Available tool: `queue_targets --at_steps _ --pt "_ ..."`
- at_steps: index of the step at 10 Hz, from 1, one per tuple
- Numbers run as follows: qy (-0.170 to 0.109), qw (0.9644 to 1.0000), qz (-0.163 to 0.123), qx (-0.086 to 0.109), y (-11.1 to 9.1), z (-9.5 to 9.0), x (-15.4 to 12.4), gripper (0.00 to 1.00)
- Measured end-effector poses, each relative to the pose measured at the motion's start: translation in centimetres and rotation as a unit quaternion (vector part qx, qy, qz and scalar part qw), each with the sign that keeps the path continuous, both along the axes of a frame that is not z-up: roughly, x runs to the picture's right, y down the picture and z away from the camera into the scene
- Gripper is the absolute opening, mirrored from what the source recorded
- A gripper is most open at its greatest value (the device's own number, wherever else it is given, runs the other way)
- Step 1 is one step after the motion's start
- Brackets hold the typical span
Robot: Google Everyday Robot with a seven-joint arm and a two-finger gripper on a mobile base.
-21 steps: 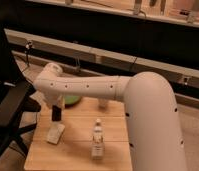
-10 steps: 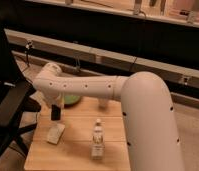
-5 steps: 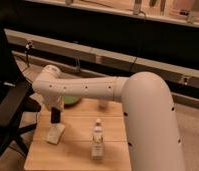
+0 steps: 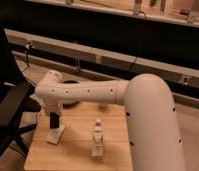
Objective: Place the eraser on the white sponge
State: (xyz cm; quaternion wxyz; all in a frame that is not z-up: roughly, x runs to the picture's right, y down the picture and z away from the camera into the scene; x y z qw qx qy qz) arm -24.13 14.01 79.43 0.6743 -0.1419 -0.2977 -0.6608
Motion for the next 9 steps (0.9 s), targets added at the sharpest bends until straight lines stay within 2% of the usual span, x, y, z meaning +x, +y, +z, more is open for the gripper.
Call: queue_targets --at_steps 4,7,9 --pt "-0.003 0.9998 -0.015 -0.016 3.4 0.0 -0.9 0.03" --pt "0.008 0.9988 -0.026 -0.040 5.4 -0.6 -1.1 0.27" --pt "0.013 0.9981 -0.028 -0.053 6.0 -0.7 -0.9 0.48"
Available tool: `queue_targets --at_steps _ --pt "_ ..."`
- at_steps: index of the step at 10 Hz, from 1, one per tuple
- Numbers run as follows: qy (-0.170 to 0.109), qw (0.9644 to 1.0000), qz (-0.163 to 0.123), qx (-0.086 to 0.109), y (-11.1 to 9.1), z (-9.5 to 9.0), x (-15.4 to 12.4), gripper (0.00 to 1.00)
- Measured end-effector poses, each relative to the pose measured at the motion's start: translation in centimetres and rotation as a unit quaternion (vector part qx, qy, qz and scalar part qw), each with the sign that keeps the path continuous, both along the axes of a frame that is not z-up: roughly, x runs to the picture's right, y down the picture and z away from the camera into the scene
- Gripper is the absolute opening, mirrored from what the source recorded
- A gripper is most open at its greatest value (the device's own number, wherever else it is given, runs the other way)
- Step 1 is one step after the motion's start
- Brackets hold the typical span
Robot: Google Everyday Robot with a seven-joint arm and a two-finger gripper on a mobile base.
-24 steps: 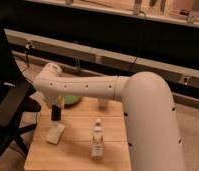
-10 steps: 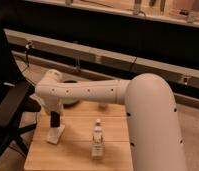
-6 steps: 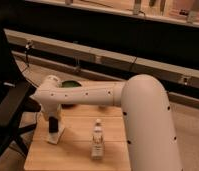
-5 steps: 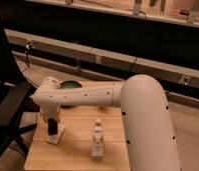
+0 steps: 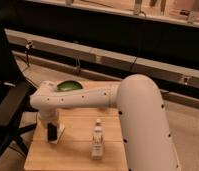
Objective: Place the eraser on the white sponge
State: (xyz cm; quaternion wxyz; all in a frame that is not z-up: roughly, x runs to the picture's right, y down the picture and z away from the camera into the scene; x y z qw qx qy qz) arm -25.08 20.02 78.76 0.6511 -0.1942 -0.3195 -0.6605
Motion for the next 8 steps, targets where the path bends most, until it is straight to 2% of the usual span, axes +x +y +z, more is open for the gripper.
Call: queue_targets --at_steps 2,4,5,6,8 --pt "-0.002 1.0000 -0.004 -0.007 0.7 -0.4 -0.1 0.67" --pt "-0.008 1.0000 0.002 -0.004 0.9 -0.8 -0.1 0.70" --pt "-0.015 0.9998 0.010 -0.002 0.9 -1.1 -0.2 0.68" --pt "-0.014 0.9998 0.017 -0.002 0.5 -1.0 0.1 0.62" --pt "-0.009 0.9999 0.012 0.000 -0.5 -0.1 0.2 0.41"
